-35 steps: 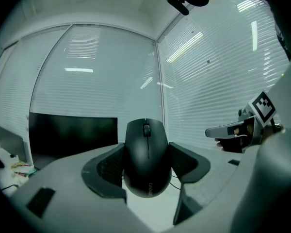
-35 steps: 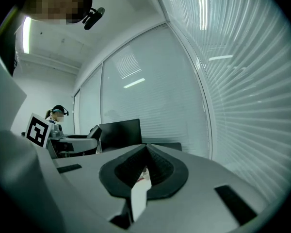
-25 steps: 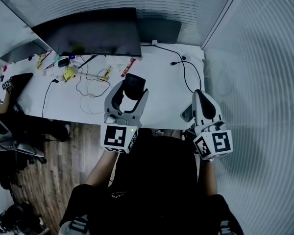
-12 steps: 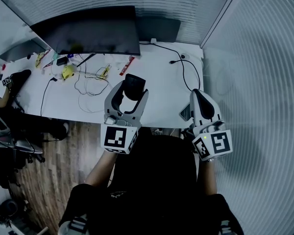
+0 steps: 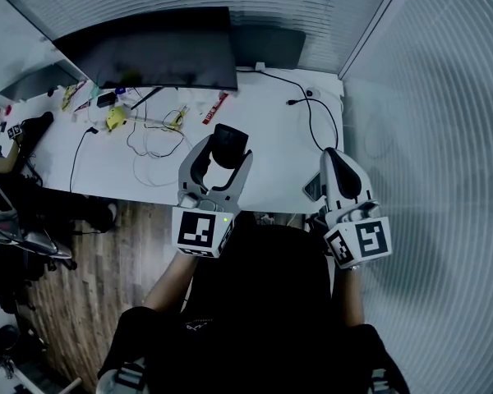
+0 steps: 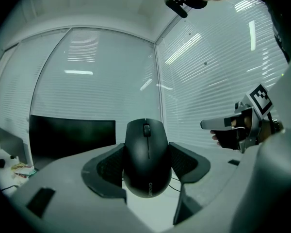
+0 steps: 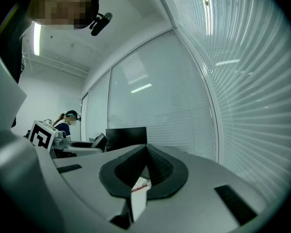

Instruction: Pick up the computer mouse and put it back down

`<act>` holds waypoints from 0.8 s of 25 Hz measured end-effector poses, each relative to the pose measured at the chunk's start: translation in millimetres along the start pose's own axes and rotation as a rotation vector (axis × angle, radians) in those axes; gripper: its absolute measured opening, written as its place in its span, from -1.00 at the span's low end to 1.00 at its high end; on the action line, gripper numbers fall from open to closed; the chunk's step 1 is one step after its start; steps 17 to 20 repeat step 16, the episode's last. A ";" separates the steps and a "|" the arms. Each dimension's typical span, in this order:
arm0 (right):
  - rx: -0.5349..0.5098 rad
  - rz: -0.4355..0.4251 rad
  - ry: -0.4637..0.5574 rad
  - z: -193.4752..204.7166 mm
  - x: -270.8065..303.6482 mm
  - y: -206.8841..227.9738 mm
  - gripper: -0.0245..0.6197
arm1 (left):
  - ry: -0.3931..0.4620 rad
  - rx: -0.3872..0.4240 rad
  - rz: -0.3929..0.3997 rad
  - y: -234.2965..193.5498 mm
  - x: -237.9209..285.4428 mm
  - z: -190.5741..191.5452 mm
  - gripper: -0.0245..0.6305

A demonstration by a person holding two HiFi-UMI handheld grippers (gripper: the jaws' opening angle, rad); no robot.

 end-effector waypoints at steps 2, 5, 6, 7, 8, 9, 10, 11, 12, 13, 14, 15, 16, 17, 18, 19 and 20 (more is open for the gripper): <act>0.005 0.000 -0.004 0.5 0.6 -0.3 -0.93 | 0.001 0.000 -0.001 -1.6 -0.4 -0.5 -0.06; 0.011 0.001 -0.001 -0.6 2.3 -0.5 -0.93 | -0.006 0.001 0.000 -3.6 0.3 -0.6 -0.05; 0.013 0.002 -0.002 -0.2 1.8 -0.2 -0.93 | -0.007 0.003 -0.001 -3.3 0.1 -0.7 -0.05; 0.014 0.002 -0.004 0.5 1.2 0.0 -0.93 | -0.006 0.004 -0.002 -2.7 -0.1 -0.5 -0.05; 0.013 0.001 -0.005 1.1 0.9 0.3 -0.93 | -0.006 0.004 -0.003 -2.2 -0.1 0.0 -0.05; 0.012 0.001 -0.004 1.2 1.4 0.4 -0.93 | -0.005 0.004 -0.004 -2.1 0.3 0.4 -0.05; 0.012 0.000 -0.003 1.1 2.5 0.5 -0.93 | -0.004 0.003 -0.004 -2.4 0.9 0.6 -0.05; 0.013 0.000 -0.003 0.9 4.1 0.5 -0.93 | -0.003 0.003 -0.004 -3.1 1.6 0.6 -0.06; 0.013 -0.002 -0.003 0.7 5.3 0.4 -0.93 | -0.004 0.003 -0.004 -3.8 2.0 0.6 -0.05; 0.013 -0.003 -0.003 0.7 5.8 0.3 -0.93 | -0.005 0.004 -0.004 -4.1 2.3 0.8 -0.05; 0.013 -0.004 -0.004 0.9 5.6 0.4 -0.93 | -0.006 0.005 -0.003 -4.0 2.3 1.1 -0.05; 0.013 -0.005 -0.005 1.3 5.0 0.5 -0.93 | -0.007 0.006 -0.004 -3.5 2.2 1.6 -0.05; 0.013 -0.006 -0.007 1.8 4.2 0.7 -0.93 | -0.008 0.007 -0.004 -2.9 2.1 2.1 -0.05; 0.013 -0.006 -0.007 1.8 4.2 0.7 -0.93 | -0.008 0.007 -0.004 -2.9 2.1 2.1 -0.05; 0.013 -0.006 -0.007 1.8 4.2 0.7 -0.93 | -0.008 0.007 -0.004 -2.9 2.1 2.1 -0.05; 0.013 -0.006 -0.007 1.8 4.2 0.7 -0.93 | -0.008 0.007 -0.004 -2.9 2.1 2.1 -0.05; 0.013 -0.006 -0.007 1.8 4.2 0.7 -0.93 | -0.008 0.007 -0.004 -2.9 2.1 2.1 -0.05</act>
Point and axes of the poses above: the fingertips, and each gripper's own axes: x forward along the fingers, y to its right, z out of its underside, the point moved 6 cm from there along -x, backward along the fingers, and after that the axes turned 9 degrees about -y, right-handed, at the moved point
